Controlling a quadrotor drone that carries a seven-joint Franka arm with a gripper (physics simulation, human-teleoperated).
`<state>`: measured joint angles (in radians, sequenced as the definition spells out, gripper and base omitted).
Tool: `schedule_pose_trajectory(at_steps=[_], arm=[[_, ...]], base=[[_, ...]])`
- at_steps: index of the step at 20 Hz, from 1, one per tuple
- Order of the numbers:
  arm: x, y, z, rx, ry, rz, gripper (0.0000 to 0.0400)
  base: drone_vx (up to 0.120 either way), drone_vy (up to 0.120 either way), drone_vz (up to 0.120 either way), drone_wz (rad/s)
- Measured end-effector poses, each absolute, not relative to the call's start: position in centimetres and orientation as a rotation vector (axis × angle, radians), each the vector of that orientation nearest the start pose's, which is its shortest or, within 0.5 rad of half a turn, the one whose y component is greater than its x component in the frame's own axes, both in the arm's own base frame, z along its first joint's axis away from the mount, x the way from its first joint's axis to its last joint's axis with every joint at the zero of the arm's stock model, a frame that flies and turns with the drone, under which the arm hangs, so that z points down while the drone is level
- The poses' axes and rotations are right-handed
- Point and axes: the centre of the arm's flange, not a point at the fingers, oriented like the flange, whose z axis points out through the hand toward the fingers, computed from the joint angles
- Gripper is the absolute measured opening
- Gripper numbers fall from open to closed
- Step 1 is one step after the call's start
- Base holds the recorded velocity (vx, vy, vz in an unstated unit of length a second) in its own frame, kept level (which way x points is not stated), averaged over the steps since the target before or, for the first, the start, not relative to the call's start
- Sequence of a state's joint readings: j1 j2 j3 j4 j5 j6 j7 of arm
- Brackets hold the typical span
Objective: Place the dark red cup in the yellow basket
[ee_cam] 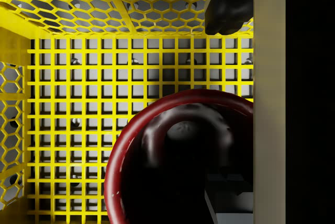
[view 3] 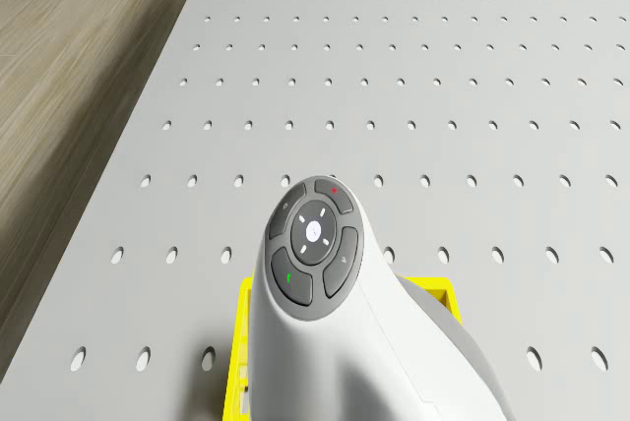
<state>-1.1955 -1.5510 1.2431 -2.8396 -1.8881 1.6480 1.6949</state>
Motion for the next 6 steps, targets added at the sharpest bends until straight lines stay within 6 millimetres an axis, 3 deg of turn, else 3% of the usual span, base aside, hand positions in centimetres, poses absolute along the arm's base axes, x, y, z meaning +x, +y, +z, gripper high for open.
schedule_pose_trajectory(at_steps=[6], arm=[[30.68,0.01,51.57,0.001,-0.002,0.786,0.0395]], base=[[0.000,0.000,0.000,0.000]])
